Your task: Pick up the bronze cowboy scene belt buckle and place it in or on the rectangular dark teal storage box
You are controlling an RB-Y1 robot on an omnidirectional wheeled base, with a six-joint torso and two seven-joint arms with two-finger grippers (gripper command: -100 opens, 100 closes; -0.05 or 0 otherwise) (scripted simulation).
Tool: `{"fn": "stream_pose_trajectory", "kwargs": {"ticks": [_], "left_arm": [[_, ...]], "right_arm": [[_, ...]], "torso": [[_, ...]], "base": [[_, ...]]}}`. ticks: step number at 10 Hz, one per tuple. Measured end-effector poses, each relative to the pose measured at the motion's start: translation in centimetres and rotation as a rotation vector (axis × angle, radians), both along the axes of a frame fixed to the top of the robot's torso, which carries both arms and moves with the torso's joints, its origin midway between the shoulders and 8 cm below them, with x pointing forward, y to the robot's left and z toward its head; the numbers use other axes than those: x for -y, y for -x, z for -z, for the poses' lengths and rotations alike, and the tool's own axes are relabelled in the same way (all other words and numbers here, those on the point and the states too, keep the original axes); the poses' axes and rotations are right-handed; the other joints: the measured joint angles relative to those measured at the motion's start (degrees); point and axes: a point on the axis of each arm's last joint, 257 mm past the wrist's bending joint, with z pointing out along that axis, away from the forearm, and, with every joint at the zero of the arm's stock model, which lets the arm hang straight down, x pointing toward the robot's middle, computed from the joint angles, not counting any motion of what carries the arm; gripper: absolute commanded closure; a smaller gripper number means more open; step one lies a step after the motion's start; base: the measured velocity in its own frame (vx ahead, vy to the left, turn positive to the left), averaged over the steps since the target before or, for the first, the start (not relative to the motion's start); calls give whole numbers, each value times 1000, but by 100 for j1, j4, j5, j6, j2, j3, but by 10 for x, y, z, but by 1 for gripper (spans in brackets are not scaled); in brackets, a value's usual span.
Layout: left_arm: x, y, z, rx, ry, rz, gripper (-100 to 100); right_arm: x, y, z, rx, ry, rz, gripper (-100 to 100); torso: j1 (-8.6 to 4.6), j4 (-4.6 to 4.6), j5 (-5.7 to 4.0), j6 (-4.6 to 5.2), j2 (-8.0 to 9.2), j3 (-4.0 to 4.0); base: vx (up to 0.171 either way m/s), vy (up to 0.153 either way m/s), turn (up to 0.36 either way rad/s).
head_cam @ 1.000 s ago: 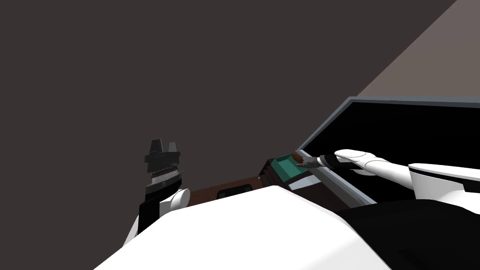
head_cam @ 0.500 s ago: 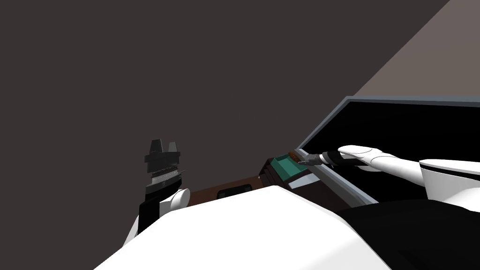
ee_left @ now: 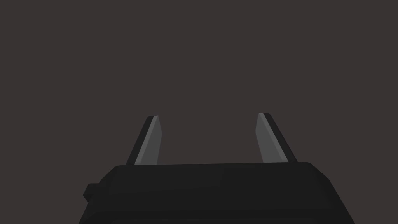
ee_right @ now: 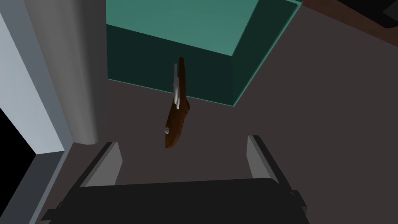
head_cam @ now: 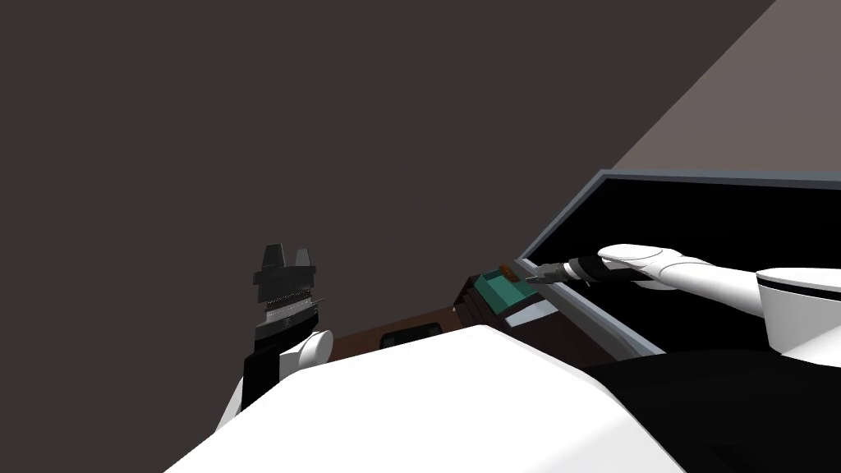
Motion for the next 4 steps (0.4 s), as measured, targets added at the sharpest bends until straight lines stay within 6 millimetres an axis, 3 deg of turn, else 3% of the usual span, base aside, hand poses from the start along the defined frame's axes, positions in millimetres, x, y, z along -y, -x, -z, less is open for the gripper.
{"fn": "stream_pose_trajectory", "kwargs": {"ticks": [4], "left_arm": [[0, 0, 0, 0, 0, 0, 0]], "right_arm": [[0, 0, 0, 0, 0, 0, 0]], "torso": [[-5, 0, -1, 0, -1, 0]], "base": [[0, 0, 0]]}}
